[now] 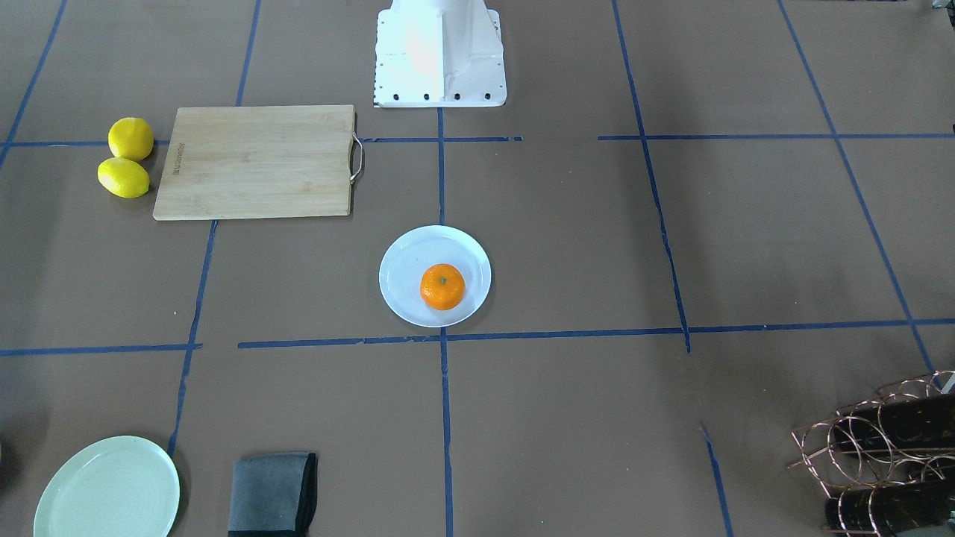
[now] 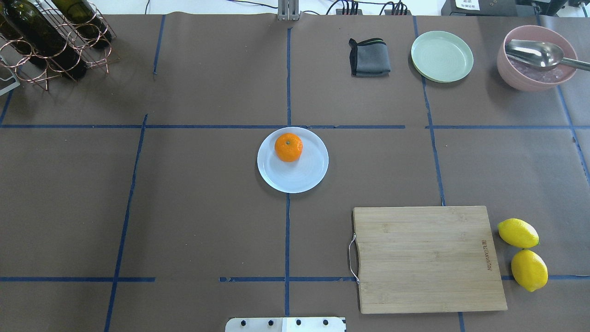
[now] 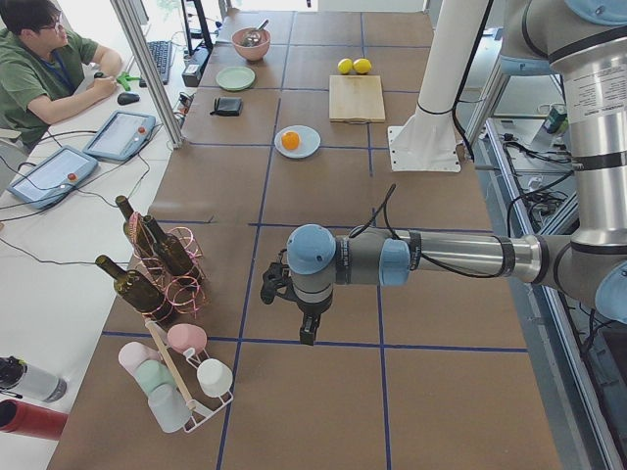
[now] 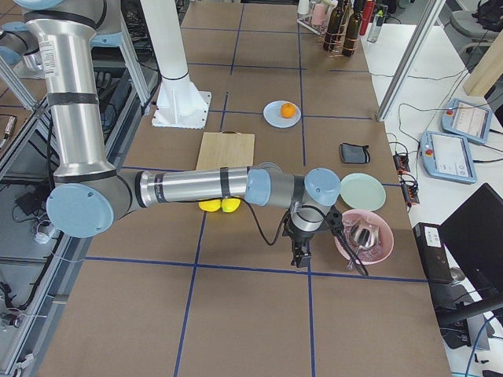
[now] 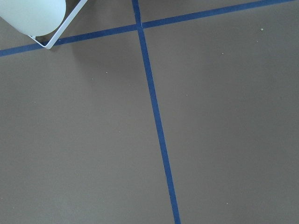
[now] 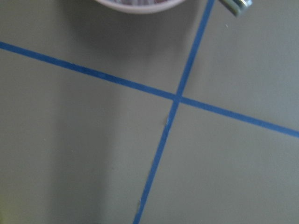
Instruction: Pick orange to plate
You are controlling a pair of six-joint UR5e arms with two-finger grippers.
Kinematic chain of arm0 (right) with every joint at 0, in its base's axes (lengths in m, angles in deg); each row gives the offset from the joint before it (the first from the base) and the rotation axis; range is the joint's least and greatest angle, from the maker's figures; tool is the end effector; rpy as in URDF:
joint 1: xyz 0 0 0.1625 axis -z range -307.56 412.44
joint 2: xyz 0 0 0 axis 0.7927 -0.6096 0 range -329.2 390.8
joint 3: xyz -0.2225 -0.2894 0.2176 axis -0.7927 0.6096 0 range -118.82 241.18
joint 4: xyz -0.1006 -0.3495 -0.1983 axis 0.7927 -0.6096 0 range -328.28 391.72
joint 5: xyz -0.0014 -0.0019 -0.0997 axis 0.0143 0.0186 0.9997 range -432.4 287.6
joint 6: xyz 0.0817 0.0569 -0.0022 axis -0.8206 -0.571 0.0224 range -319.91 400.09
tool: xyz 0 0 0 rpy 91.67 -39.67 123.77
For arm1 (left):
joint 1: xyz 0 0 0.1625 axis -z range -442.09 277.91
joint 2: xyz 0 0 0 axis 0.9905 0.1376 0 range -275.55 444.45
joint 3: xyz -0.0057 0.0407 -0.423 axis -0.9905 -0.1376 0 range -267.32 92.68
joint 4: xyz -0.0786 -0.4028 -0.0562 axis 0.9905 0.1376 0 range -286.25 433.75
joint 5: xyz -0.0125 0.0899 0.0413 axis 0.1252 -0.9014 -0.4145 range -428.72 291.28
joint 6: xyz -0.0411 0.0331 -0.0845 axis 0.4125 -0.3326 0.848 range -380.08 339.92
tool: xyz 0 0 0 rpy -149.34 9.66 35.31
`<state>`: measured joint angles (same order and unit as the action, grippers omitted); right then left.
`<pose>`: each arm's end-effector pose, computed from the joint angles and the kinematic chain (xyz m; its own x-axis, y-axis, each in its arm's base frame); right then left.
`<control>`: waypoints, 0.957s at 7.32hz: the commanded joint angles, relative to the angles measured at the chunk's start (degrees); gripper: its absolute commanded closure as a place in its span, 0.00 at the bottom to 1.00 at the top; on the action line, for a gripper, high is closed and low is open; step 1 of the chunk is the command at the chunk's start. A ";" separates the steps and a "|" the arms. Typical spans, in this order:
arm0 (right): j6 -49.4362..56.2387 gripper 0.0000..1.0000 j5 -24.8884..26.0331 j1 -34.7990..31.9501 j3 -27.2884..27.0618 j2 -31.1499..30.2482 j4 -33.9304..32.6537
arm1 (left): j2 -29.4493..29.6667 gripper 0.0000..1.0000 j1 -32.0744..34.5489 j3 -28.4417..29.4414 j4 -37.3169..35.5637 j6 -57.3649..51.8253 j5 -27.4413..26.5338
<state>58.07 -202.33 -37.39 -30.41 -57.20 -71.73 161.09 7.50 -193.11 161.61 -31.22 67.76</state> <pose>0.0680 -0.4916 0.6551 0.7288 -0.2017 0.6544 0.2395 0.9703 0.0324 -0.0583 -0.3941 0.6274 0.6741 0.2017 -0.7106 -0.1400 0.9794 0.1452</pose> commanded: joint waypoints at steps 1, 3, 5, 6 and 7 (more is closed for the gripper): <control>-0.57 0.00 0.29 -1.32 -0.44 -5.49 2.71 | 0.00 0.00 0.06 -0.02 0.29 -0.20 0.01; -0.84 0.00 0.11 -1.32 -0.26 -6.13 5.10 | 0.00 0.00 0.06 0.15 0.12 -0.11 -0.08; -0.76 0.00 0.03 -1.32 -0.44 -6.13 5.10 | 0.00 0.00 0.06 0.07 0.20 -0.11 -0.08; -0.75 0.00 -0.06 -1.32 -0.44 -6.13 5.10 | 0.00 0.00 0.06 0.07 0.20 -0.11 -0.08; -0.75 0.00 -0.06 -1.32 -0.44 -6.13 5.10 | 0.00 0.00 0.06 0.07 0.20 -0.11 -0.08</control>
<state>57.30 -202.35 -38.70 -30.82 -63.33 -66.65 161.09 7.56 -193.04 161.80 -31.33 67.68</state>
